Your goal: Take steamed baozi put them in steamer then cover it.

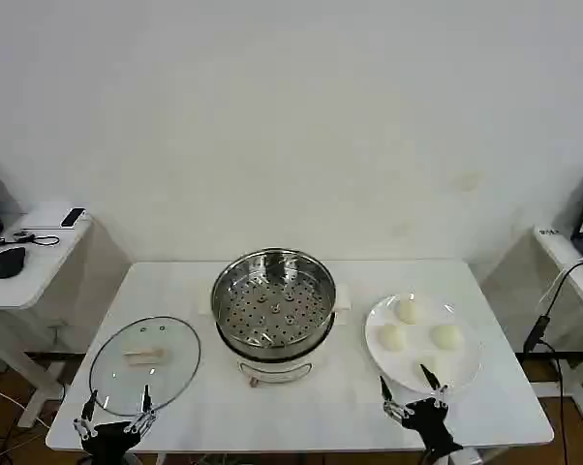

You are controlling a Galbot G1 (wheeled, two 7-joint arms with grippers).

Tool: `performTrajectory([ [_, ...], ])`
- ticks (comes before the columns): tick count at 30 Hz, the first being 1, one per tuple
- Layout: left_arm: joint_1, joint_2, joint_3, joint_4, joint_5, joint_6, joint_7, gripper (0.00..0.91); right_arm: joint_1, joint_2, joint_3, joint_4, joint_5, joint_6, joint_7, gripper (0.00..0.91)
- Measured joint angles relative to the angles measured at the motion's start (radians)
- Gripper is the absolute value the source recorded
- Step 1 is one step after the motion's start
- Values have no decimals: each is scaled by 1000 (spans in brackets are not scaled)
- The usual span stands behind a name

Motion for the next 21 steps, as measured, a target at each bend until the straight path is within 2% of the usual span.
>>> performTrajectory([
  [5, -11, 3, -11, -20, 40, 45, 26, 907, 80, -80, 28, -23, -51, -78, -19, 907],
  [10, -17, 5, -29, -36, 87, 63, 61, 907, 192, -196, 33, -71, -106, -163, -79, 907],
  [14, -15, 2, -44, -48, 117, 71, 75, 907, 308, -304, 13, -132, -157, -213, -161, 907],
  [17, -10, 0, -53, -56, 133, 76, 81, 907, 415, -389, -27, -187, -200, -233, -245, 907],
  [21, -9, -3, -65, -61, 147, 83, 86, 907, 596, -498, -136, -270, -251, -241, -382, 907],
])
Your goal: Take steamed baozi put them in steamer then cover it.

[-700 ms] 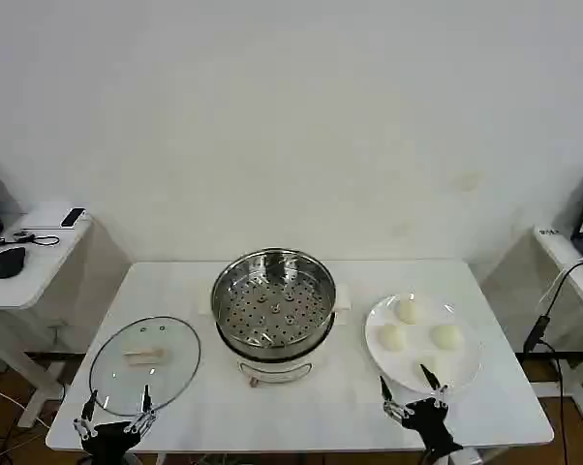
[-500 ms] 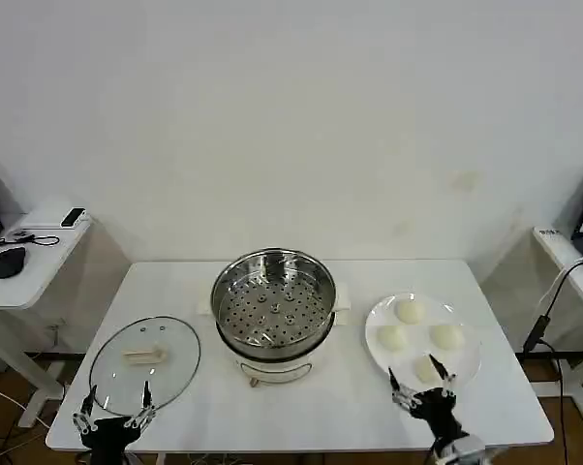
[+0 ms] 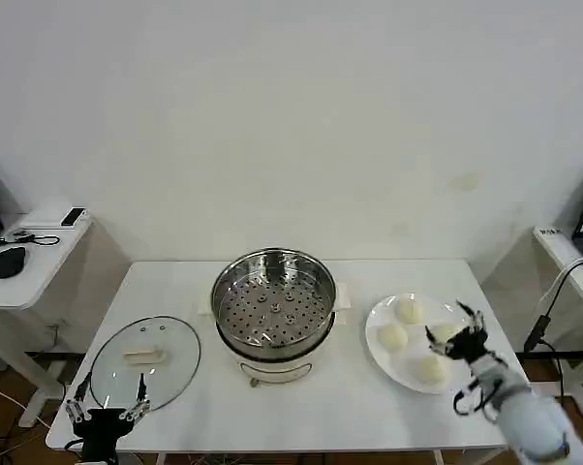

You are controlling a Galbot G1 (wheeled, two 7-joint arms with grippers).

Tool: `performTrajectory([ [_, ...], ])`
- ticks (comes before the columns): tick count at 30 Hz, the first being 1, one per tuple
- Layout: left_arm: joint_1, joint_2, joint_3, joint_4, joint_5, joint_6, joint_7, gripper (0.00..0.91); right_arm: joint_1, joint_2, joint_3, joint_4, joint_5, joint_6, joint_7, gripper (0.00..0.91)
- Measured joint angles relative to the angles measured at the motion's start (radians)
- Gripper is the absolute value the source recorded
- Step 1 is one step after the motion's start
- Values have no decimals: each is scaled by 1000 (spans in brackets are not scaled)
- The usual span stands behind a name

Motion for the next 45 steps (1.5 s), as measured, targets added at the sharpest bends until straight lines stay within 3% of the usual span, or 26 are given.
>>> performTrajectory([
  [9, 1, -6, -18, -13, 31, 5, 6, 907, 471, -114, -428, -206, -58, 26, -317, 907],
  [13, 2, -12, -29, -18, 37, 7, 6, 907, 653, -108, -626, -307, -81, 48, -424, 907],
  [17, 1, -18, -37, -22, 44, 8, 7, 907, 776, -77, -786, -401, -88, 65, -492, 907],
  [26, -3, -22, -42, -24, 61, 7, 11, 907, 916, 17, -966, -585, -93, 80, -564, 907],
  [42, -2, -22, -44, -17, 85, -2, 8, 907, 981, 141, -1049, -770, -95, 89, -581, 907],
  [45, -3, -22, -44, -20, 87, -2, 8, 907, 981, 157, -1055, -783, -95, 87, -578, 806],
])
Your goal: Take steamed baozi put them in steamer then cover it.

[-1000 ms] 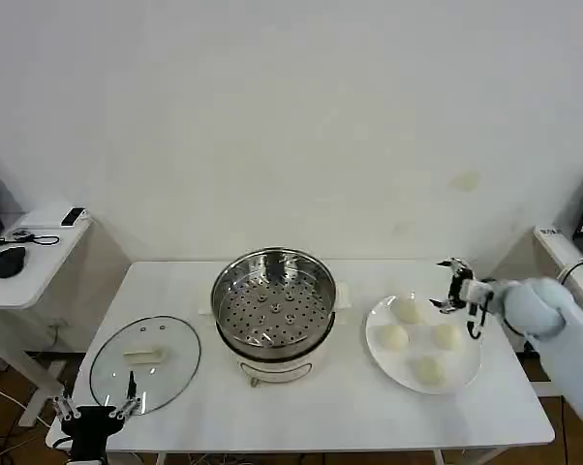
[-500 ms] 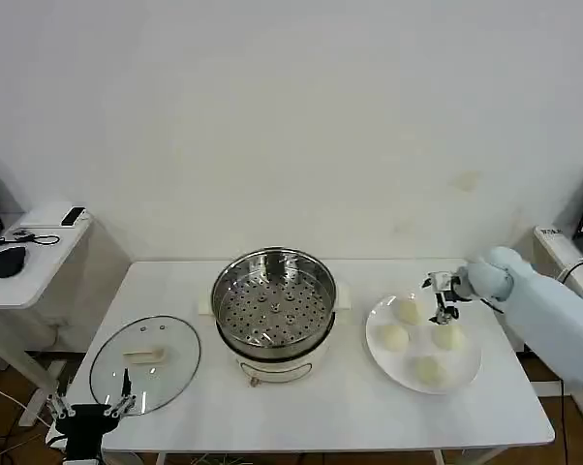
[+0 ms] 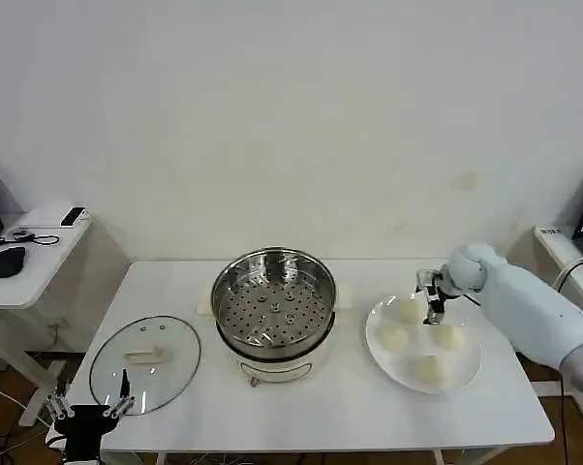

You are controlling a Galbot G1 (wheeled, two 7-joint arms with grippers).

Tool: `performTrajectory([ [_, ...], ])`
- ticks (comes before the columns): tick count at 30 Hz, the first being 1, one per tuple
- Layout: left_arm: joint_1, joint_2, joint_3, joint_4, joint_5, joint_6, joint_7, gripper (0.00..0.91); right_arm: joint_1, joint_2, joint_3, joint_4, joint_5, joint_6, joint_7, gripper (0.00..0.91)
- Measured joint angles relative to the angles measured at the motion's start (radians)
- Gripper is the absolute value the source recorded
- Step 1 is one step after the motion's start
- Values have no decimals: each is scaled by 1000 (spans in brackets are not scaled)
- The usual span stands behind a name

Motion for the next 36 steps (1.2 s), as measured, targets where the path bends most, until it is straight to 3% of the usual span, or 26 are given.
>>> performTrajectory([
  [4, 3, -1, 1, 0, 2, -1, -1, 907, 3, 16, -6, -16, -1, -7, 4, 725],
  [11, 5, -4, 2, 1, 3, -5, -7, 907, 8, 26, -16, -29, 2, -16, 4, 665],
  [25, 4, 2, 9, 1, 3, -5, -9, 907, 77, -31, -55, 52, 61, -16, -30, 665],
  [36, -8, 9, 28, 1, 3, -5, -9, 907, 274, -79, -169, 198, 210, -37, -47, 665],
])
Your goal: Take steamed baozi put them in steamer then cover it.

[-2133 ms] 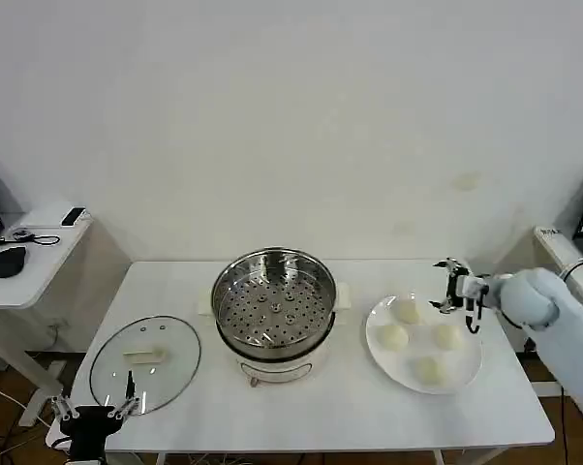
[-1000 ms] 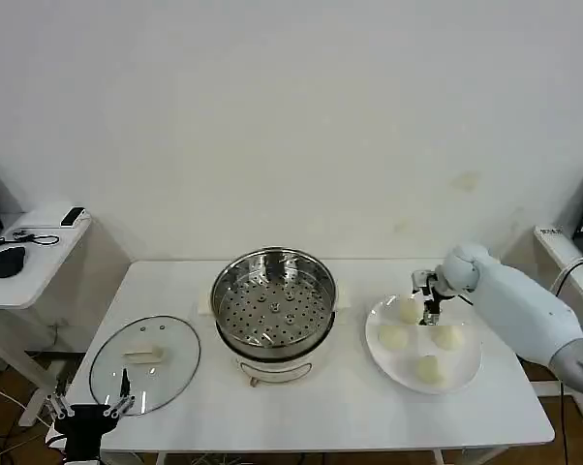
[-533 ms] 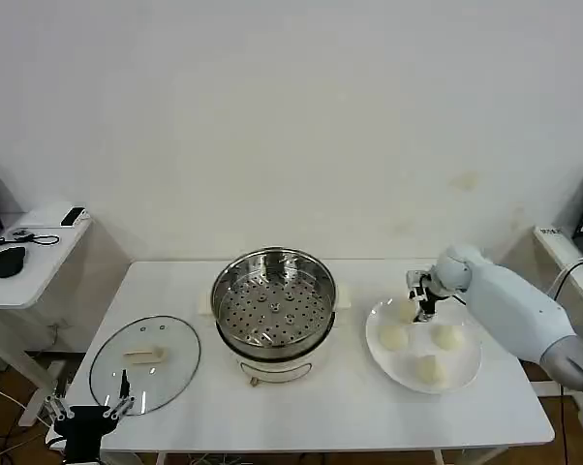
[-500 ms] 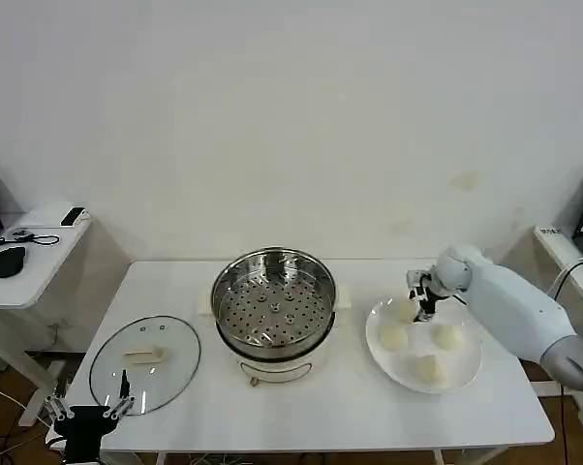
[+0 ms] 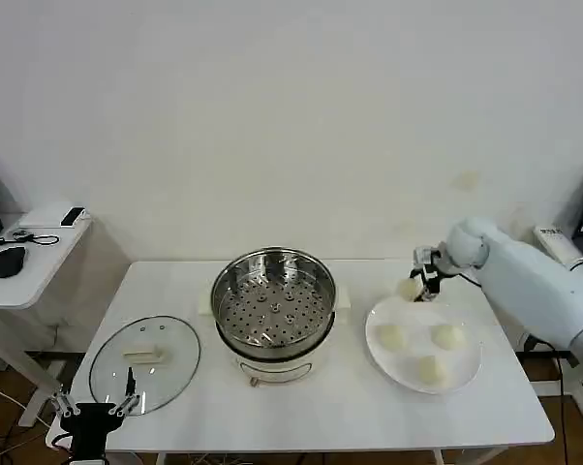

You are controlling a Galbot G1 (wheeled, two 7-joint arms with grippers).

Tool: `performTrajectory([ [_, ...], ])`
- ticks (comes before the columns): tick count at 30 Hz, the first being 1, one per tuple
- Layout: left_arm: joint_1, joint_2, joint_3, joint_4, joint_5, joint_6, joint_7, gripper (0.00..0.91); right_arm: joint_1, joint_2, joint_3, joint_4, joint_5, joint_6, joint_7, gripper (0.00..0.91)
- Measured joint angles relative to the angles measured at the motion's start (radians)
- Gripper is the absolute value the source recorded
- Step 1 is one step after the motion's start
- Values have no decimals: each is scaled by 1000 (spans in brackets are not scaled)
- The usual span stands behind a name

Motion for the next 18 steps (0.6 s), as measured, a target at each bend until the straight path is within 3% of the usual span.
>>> performTrajectory([
  [8, 5, 5, -7, -10, -5, 0, -1, 907, 179, 61, -115, 42, 129, -6, 13, 665],
  [18, -7, 3, -11, -11, -6, 5, 1, 907, 289, 241, -234, 36, 239, 26, 14, 675],
])
